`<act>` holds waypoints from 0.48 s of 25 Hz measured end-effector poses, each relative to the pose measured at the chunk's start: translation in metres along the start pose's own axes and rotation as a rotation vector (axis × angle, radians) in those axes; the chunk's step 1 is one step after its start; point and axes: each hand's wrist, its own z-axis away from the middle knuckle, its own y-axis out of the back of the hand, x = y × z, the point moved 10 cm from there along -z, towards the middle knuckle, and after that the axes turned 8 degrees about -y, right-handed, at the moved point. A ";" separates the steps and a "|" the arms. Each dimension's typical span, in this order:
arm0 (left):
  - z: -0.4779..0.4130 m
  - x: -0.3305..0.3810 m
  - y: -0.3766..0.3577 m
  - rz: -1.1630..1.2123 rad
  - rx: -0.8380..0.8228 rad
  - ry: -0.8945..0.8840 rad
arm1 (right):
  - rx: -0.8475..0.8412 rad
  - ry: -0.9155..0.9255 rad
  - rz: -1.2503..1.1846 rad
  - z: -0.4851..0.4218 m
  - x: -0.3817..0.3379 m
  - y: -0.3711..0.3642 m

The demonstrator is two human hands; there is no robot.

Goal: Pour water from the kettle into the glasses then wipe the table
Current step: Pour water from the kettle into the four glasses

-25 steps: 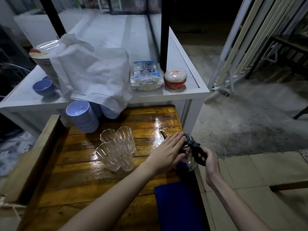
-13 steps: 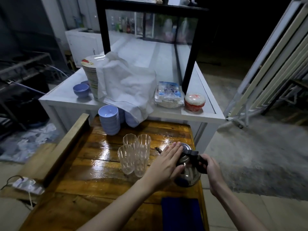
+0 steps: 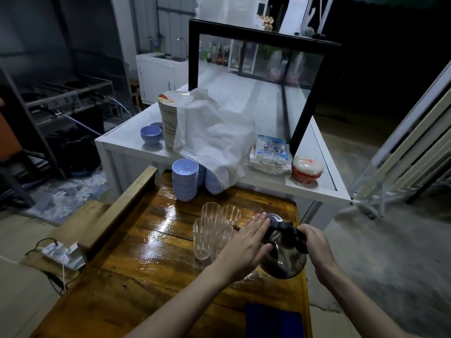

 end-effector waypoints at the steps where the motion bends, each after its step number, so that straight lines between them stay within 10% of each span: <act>1: 0.000 0.000 0.000 0.004 0.003 0.005 | 0.000 0.004 0.009 -0.001 -0.002 0.000; 12: 0.001 -0.001 -0.002 0.101 0.088 0.049 | -0.003 0.139 0.179 -0.004 -0.032 0.001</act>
